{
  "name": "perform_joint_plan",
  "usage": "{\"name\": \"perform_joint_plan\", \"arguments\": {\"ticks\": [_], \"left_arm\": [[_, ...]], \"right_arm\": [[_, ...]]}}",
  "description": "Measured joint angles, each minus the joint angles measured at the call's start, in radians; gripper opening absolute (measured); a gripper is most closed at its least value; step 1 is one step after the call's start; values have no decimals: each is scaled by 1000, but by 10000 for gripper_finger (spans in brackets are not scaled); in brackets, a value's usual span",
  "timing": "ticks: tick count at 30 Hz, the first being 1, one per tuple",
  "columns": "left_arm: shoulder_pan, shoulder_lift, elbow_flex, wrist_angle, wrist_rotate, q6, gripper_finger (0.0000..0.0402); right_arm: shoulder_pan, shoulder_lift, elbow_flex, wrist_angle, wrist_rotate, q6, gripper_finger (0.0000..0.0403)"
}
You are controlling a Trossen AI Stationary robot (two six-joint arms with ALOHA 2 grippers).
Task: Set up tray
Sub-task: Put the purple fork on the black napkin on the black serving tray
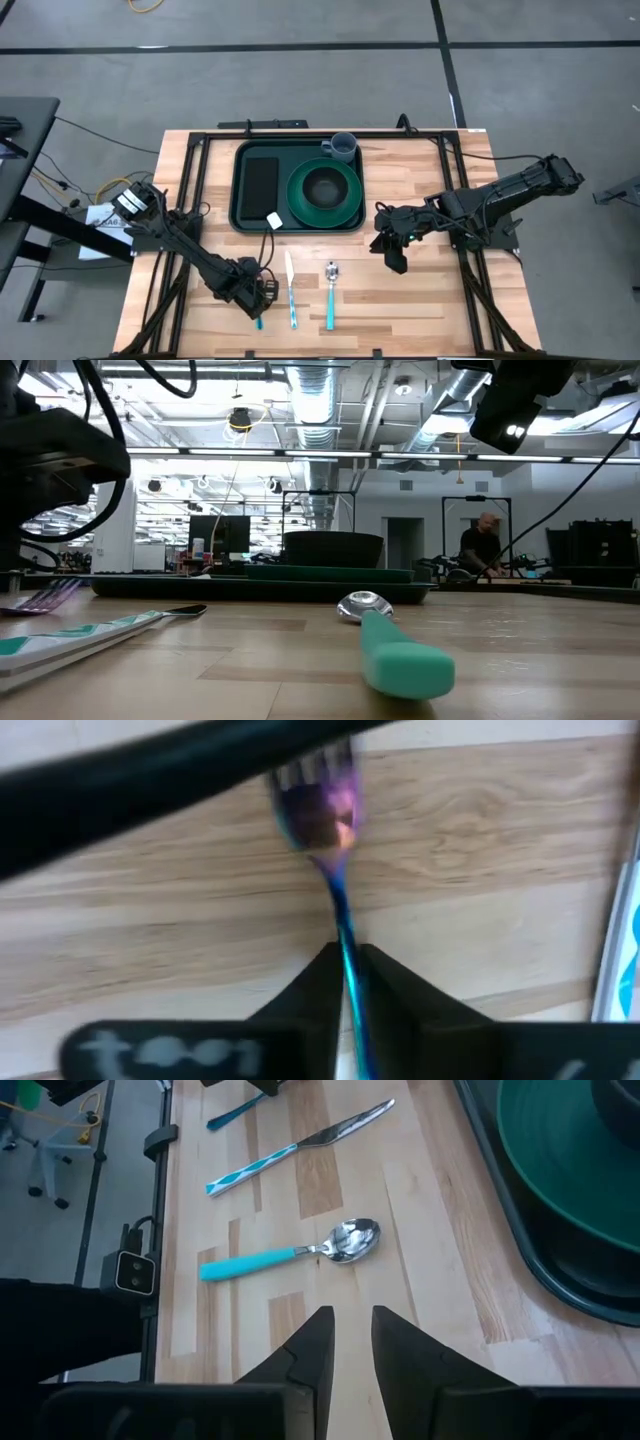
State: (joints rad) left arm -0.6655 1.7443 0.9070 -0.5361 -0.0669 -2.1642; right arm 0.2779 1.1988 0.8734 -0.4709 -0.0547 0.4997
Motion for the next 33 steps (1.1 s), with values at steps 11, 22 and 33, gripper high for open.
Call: {"name": "perform_joint_plan", "arguments": {"ticks": [11, 22, 33], "left_arm": [[0, -9, -2, -22, 7, 21, 4], [-1, -188, -8, -210, -121, -18, 1], [158, -445, -7, -553, -277, 89, 0]], "right_arm": [[0, 0, 0, 0, 1, -2, 64], [-1, 0, 0, 0, 2, -11, 64], [-32, 0, 0, 0, 3, -29, 64]]}}
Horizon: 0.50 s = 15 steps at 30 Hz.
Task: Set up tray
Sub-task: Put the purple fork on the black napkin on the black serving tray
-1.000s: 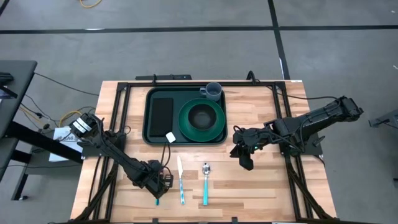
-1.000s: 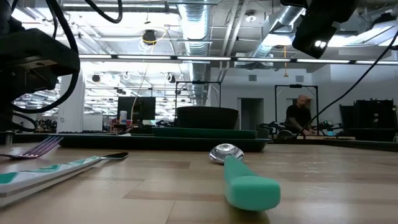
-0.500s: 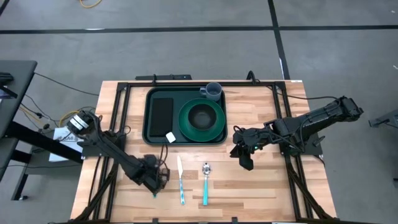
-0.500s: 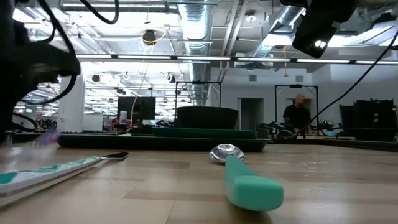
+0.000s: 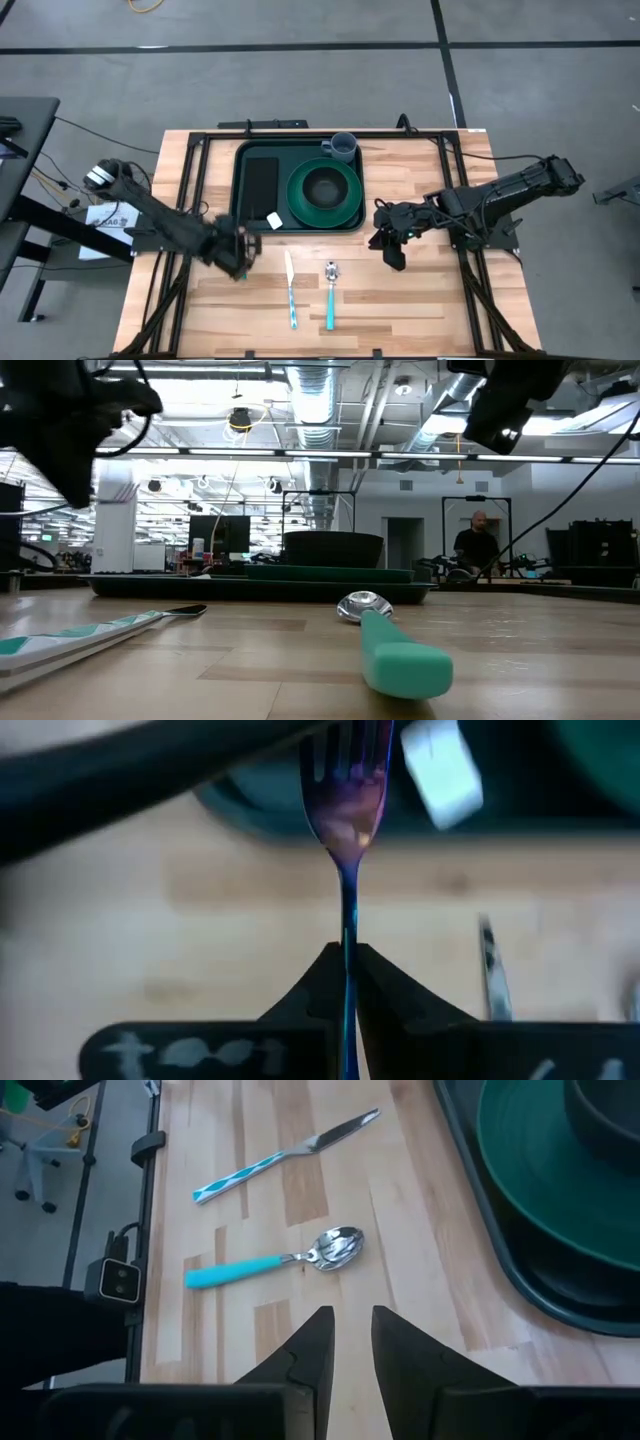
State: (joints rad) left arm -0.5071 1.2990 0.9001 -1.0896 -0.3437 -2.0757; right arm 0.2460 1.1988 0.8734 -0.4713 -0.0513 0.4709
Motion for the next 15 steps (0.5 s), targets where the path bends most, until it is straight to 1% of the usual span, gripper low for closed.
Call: {"name": "perform_joint_plan", "arguments": {"ticks": [2, 4, 8, 11, 15], "left_arm": [[65, -65, -9, -40, -23, 57, 0], [140, -133, -19, -44, -44, 134, 0], [327, -252, -24, -50, -55, 334, 0], [494, -301, -24, -48, -4, 504, 0], [719, -299, -24, -16, 106, 752, 0]], "right_arm": [[-4, 0, 0, 0, 0, -1, 64], [-12, 0, 0, 0, 0, -5, 64], [-25, 0, 0, 0, 0, -8, 64], [-34, 0, 0, 0, -1, -9, 64], [-41, 0, 0, 0, -2, -9, 64]]}}
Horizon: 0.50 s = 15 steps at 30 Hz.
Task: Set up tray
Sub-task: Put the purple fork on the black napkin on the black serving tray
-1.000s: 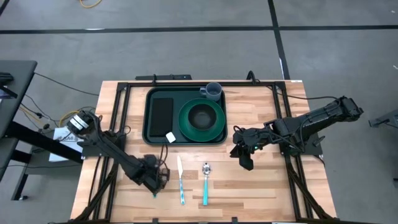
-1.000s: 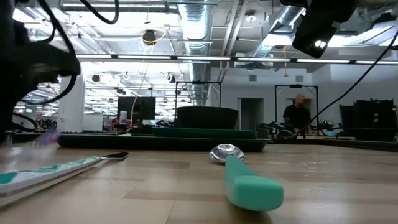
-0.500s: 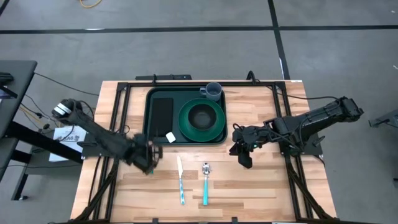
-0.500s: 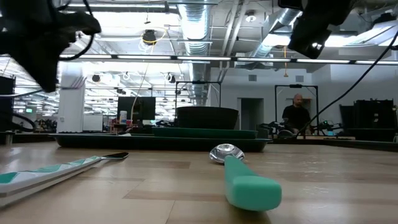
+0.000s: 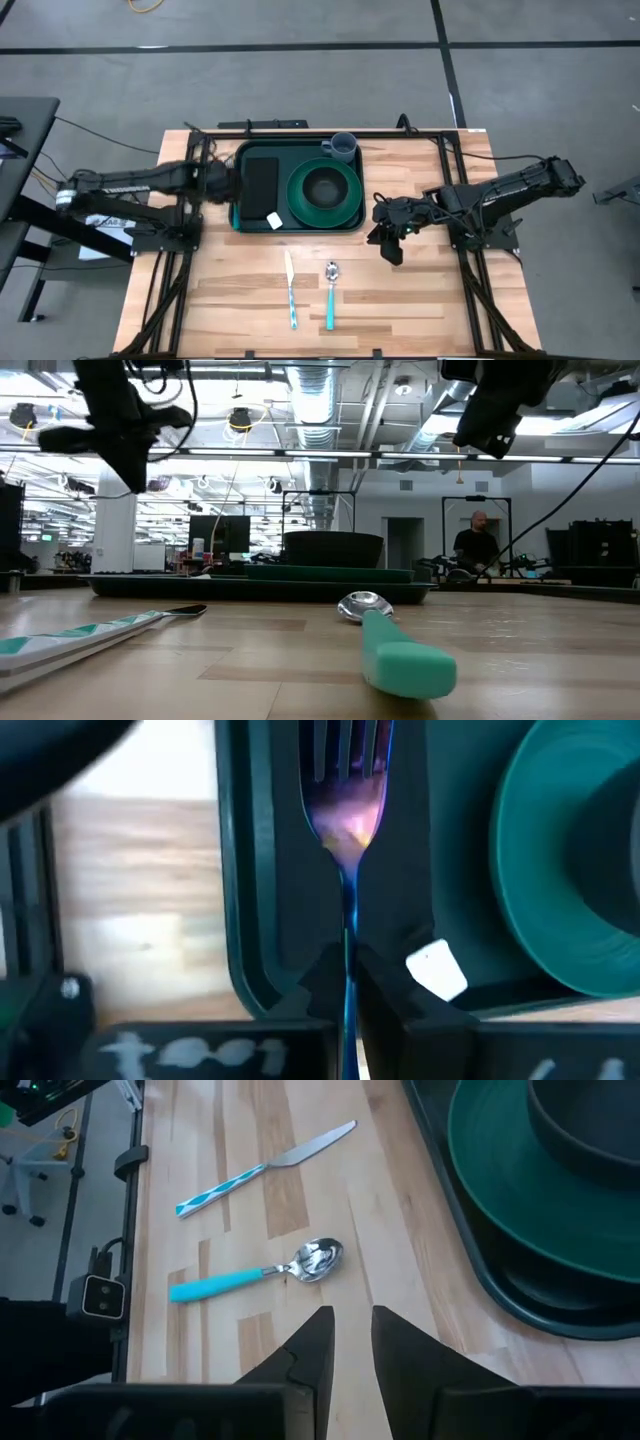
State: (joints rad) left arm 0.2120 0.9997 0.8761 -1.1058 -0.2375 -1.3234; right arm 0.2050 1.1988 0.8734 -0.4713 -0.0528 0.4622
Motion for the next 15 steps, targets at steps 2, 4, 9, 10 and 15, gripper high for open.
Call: {"name": "perform_joint_plan", "arguments": {"ticks": [2, 4, 9, 10, 15], "left_arm": [[103, 19, 0, 40, 53, 112, 0], [191, 51, 0, 93, 102, 204, 0], [346, 172, 0, 208, 232, 360, 0], [364, 203, 0, 215, 249, 383, 0], [428, 336, 0, 215, 292, 476, 0]], "right_arm": [[-1, 0, 0, 0, 0, 0, 64], [-1, 0, 0, 0, 0, 0, 64], [0, 0, 0, 0, 0, 1, 64], [0, 0, 0, 0, 0, 3, 64], [0, 0, 0, 0, 0, 8, 64]]}}
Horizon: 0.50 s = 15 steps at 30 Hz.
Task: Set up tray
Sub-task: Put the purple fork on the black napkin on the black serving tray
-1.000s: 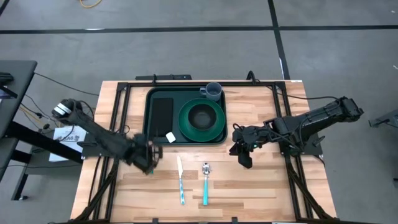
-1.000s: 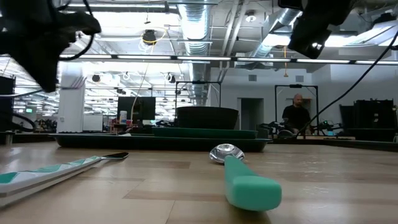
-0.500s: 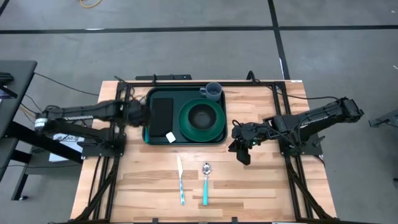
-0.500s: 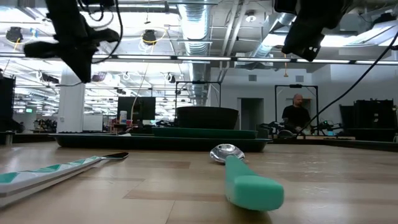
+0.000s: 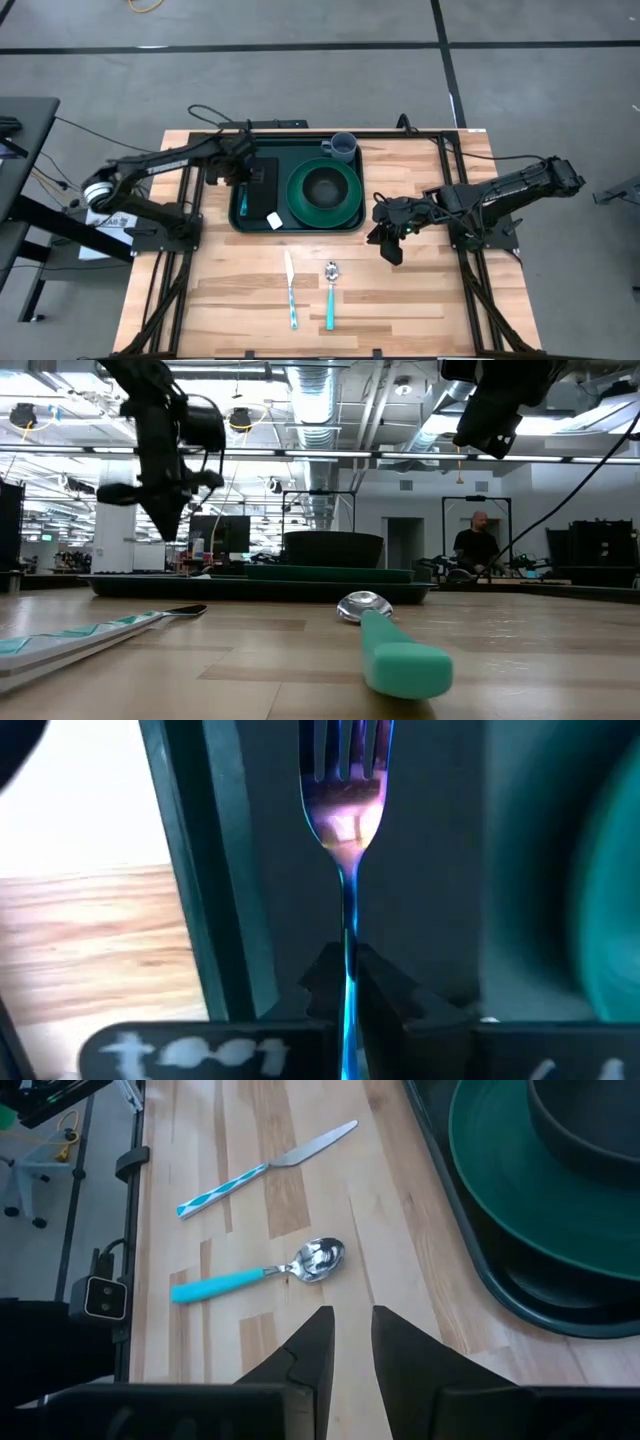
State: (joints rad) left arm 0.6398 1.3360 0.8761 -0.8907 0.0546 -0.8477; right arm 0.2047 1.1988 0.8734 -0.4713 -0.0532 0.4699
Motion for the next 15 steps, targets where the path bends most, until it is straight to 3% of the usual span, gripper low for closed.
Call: {"name": "perform_joint_plan", "arguments": {"ticks": [15], "left_arm": [[66, 202, 1, 125, -6, 51, 0]], "right_arm": [[-5, 0, 0, 0, 1, 1, 64]]}}
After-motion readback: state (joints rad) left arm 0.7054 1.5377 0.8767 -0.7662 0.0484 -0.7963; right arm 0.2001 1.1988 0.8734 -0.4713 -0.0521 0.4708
